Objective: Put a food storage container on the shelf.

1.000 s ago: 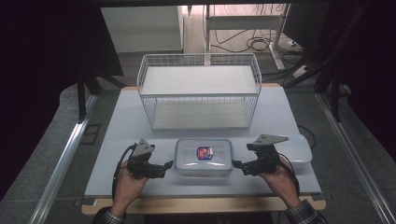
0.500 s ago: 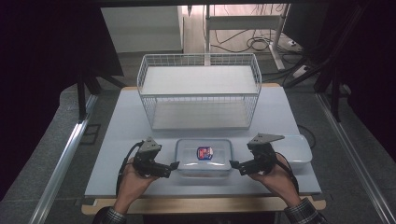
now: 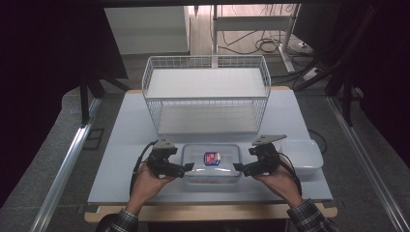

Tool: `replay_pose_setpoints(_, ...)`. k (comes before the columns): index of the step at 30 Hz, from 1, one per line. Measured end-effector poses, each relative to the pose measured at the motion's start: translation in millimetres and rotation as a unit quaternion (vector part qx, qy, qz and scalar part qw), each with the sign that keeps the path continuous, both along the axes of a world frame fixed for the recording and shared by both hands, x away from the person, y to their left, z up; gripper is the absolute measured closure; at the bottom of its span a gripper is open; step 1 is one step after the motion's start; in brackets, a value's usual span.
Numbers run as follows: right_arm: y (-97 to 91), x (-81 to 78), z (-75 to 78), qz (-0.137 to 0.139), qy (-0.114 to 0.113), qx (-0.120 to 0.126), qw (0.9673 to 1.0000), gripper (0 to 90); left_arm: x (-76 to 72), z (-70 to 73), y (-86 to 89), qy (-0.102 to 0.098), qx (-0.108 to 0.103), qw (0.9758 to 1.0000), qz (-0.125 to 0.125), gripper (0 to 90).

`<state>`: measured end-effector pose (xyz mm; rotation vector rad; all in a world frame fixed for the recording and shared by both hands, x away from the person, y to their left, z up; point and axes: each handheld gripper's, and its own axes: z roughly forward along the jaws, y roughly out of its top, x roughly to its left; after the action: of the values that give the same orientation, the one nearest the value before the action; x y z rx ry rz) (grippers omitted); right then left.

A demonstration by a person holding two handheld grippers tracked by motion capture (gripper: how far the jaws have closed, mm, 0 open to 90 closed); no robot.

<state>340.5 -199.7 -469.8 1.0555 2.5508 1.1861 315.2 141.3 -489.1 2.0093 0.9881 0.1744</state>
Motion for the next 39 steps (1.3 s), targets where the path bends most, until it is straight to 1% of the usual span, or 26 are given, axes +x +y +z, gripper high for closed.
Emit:
replay_pose_setpoints(2,2.5,2.4,-1.9,0.004,0.005,0.001,1.0,9.9,3.4,-4.0,0.0,0.013,-0.007,0.9999,-0.002,6.6)
replay_pose_setpoints(5,6.4,6.4,-6.4,0.01,0.02,0.001,0.9998,9.9,7.6,-10.7,0.7,0.031,-0.006,0.9995,-0.005,5.0)
replay_pose_setpoints(6,7.5,7.8,-8.3,0.011,0.024,0.0,0.9997,9.0,9.1,-12.9,1.5,0.041,-0.017,0.999,-0.007,3.8)
replay_pose_setpoints(7,8.1,9.5,-10.1,0.012,0.034,0.008,0.9993,9.0,11.2,-15.1,2.3,0.052,-0.027,0.9982,-0.013,3.8)
replay_pose_setpoints(8,8.5,11.4,-11.6,0.014,0.046,0.015,0.9987,8.8,11.2,-15.1,2.3,0.052,-0.027,0.9982,-0.013,3.4)
replay_pose_setpoints(9,9.2,12.8,-12.9,0.016,0.057,0.021,0.998,8.5,14.6,-19.6,2.9,0.07,-0.045,0.9962,-0.025,3.1)
replay_pose_setpoints(12,10.0,15.6,-16.0,0.019,0.079,0.032,0.9962,7.7,17.9,-26.9,0.1,0.102,-0.067,0.9912,-0.051,1.9)
replay_pose_setpoints(13,9.4,16.4,-16.8,0.019,0.088,0.034,0.9953,8.0,18.2,-27.9,-0.7,0.105,-0.068,0.9909,-0.051,0.0)
replay_pose_setpoints(16,7.4,18.3,-20.7,0.02,0.117,0.05,0.9917,9.0,18.0,-27.1,0.1,0.109,-0.067,0.9904,-0.051,1.4)
replay_pose_setpoints(17,7.1,18.7,-21.6,0.021,0.128,0.051,0.9902,10.1,16.9,-26.0,2.2,0.121,-0.07,0.9889,-0.051,3.2)
replay_pose_setpoints(18,7.1,19.2,-23.0,0.024,0.143,0.056,0.9878,10.3,16.1,-25.7,3.6,0.127,-0.073,0.9878,-0.052,5.7)
replay_pose_setpoints(19,6.4,18.8,-23.9,0.022,0.15,0.061,0.9865,11.5,15.6,-25.6,5.4,0.135,-0.077,0.9865,-0.051,7.5)
replay_pose_setpoints(20,6.4,18.8,-23.9,0.022,0.15,0.061,0.9865,11.5,15.6,-25.6,5.4,0.135,-0.077,0.9865,-0.051,9.8)
replay_pose_setpoints(21,5.6,16.7,-22.1,0.02,0.153,0.06,0.9862,13.7,12.5,-23.4,8.8,0.14,-0.083,0.9857,-0.045,12.8)
replay_pose_setpoints(22,5.7,14.8,-20.0,0.023,0.149,0.054,0.9872,15.0,10.3,-21.5,10.8,0.138,-0.084,0.986,-0.043,16.2)
replay_pose_setpoints(23,5.1,12.0,-17.1,0.019,0.144,0.053,0.988,19.6,7.5,-19.6,12.3,0.133,-0.083,0.9867,-0.043,19.1)
replay_pose_setpoints(25,-0.3,7.0,-11.8,0.006,0.135,0.065,0.9888,29.6,1.5,-17.1,16.7,0.125,-0.091,0.9873,-0.038,26.6)
replay_pose_setpoints(26,-3.5,5.3,-10.1,0.003,0.134,0.073,0.9884,34.0,-1.5,-16.6,18.4,0.121,-0.097,0.9872,-0.034,29.9)
replay_pose_setpoints(27,-3.5,5.3,-10.1,0.003,0.134,0.073,0.9884,34.0,-1.5,-16.6,18.4,0.121,-0.097,0.9872,-0.034,32.8)
replay_pose_setpoints(28,-8.5,1.9,-8.6,-0.003,0.135,0.089,0.9869,39.9,-6.5,-16.7,21.0,0.118,-0.111,0.9865,-0.026,35.1)
replay_pose_setpoints(29,-9.8,-0.1,-8.0,-0.005,0.134,0.093,0.9867,42.5,-8.8,-16.7,22.0,0.117,-0.117,0.9859,-0.021,37.1)
replay_pose_setpoints(31,-12.8,-3.4,-6.8,-0.007,0.136,0.1,0.9856,46.0,-12.5,-16.6,24.5,0.118,-0.126,0.9848,-0.019,41.0)
replay_pose_setpoints(33,-14.2,-6.2,-5.9,-0.009,0.138,0.104,0.985,47.5,-15.1,-16.8,25.5,0.115,-0.13,0.9846,-0.017,43.4)
replay_pose_setpoints(35,-14.2,-7.6,-5.4,-0.01,0.139,0.103,0.9848,47.7,-16.2,-16.2,25.1,0.113,-0.128,0.9851,-0.017,43.6)
replay_pose_setpoints(37,-14.9,-7.9,-6.1,-0.013,0.143,0.108,0.9838,48.0,-17.1,-16.2,25.2,0.113,-0.13,0.985,-0.016,44.0)
replay_pose_setpoints(39,-16.9,-8.1,-7.7,-0.013,0.148,0.117,0.9819,49.0,-17.7,-17.0,27.0,0.118,-0.14,0.983,-0.012,45.3)
